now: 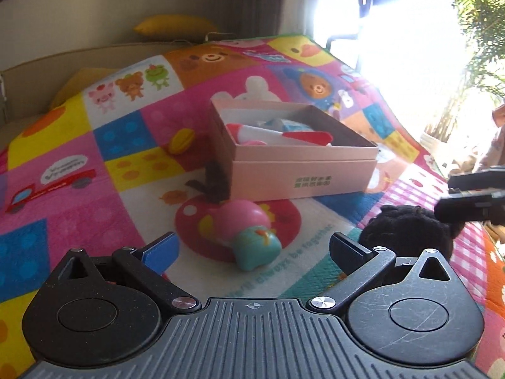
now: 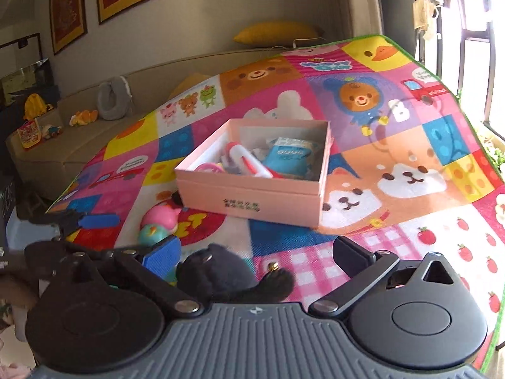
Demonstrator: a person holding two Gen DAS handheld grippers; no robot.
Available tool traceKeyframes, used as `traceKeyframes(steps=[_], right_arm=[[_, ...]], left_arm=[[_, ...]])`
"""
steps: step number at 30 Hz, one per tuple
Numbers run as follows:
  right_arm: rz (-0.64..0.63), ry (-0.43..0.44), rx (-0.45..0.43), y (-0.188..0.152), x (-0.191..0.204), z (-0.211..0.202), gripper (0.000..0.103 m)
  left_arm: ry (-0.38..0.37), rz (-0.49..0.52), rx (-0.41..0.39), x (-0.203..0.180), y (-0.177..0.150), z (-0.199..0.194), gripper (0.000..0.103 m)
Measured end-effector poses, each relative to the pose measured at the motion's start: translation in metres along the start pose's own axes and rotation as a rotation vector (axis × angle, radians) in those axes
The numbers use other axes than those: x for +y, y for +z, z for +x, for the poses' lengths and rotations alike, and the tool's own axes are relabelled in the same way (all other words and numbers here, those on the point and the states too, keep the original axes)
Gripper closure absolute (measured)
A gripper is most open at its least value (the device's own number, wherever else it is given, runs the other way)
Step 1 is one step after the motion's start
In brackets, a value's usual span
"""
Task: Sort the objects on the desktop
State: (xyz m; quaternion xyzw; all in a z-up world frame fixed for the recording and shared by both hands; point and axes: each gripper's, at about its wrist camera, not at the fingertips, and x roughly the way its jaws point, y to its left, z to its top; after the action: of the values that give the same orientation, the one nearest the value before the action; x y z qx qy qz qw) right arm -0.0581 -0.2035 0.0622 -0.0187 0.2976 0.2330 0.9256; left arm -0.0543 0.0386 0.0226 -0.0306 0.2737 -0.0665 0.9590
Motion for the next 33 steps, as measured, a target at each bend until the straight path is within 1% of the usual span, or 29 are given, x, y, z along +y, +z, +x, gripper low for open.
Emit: traceKeyframes(steps=[2,4,5,6,7,8,9,11,13,14,15,16,18,20,24,28,31,33], right_arm=[[-0.040,-0.001,0.012,-0.013,0.014,0.008,0.000],[-0.084,-0.021,0.018,-0.024,0.027,0.017,0.002],[-0.104,-0.047,-0.001,-0.030,0.034,0.019,0.016],[-0.122,-0.075,-0.027,-0.037,0.040,0.020,0.023],[-0.134,-0.066,-0.030,-0.041,0.044,0.020,0.033],[-0.130,-0.052,-0.036,-0.043,0.047,0.019,0.037],[-0.123,-0.045,-0.040,-0.045,0.048,0.018,0.037],[-0.117,-0.059,-0.056,-0.049,0.049,0.016,0.037],[-0.090,-0.056,-0.056,-0.050,0.046,0.014,0.037],[-0.080,-0.053,-0.054,-0.049,0.045,0.014,0.037],[-0.074,-0.052,-0.052,-0.049,0.043,0.013,0.037],[-0.071,-0.050,-0.049,-0.049,0.042,0.012,0.037],[-0.066,-0.047,-0.045,-0.049,0.041,0.011,0.037],[-0.059,-0.049,-0.038,-0.048,0.041,0.010,0.038],[-0.037,-0.047,-0.020,-0.045,0.041,0.005,0.040],[0.004,-0.039,-0.002,-0.040,0.037,-0.004,0.041],[0.018,-0.039,-0.009,-0.036,0.034,-0.017,0.041],[0.019,-0.038,-0.018,-0.031,0.032,-0.028,0.041]], left_arm=[[0.041,-0.009,0.010,0.002,0.003,0.002,0.000],[0.049,-0.012,0.023,0.003,0.007,0.006,0.000],[0.047,-0.009,0.030,0.002,0.009,0.009,0.000],[0.046,-0.005,0.035,0.001,0.011,0.011,0.000],[0.047,0.000,0.038,0.000,0.012,0.013,0.000],[0.046,0.008,0.044,-0.003,0.013,0.017,0.000],[0.043,0.017,0.051,-0.006,0.014,0.021,0.000],[0.052,0.027,0.070,-0.011,0.015,0.031,0.000],[0.061,0.038,0.094,-0.015,0.015,0.041,0.004],[0.063,0.043,0.106,-0.016,0.016,0.045,0.016],[0.064,0.047,0.123,-0.017,0.016,0.049,0.031],[0.064,0.046,0.139,-0.017,0.015,0.054,0.035],[0.070,0.049,0.140,-0.017,0.014,0.055,0.039],[0.068,0.067,0.142,-0.018,0.014,0.052,0.047],[0.034,0.103,0.144,-0.023,0.011,0.036,0.049],[0.005,0.144,0.127,-0.031,0.005,0.011,0.050],[-0.020,0.170,0.103,-0.036,0.005,-0.012,0.052],[-0.037,0.186,0.072,-0.039,0.009,-0.028,0.059]])
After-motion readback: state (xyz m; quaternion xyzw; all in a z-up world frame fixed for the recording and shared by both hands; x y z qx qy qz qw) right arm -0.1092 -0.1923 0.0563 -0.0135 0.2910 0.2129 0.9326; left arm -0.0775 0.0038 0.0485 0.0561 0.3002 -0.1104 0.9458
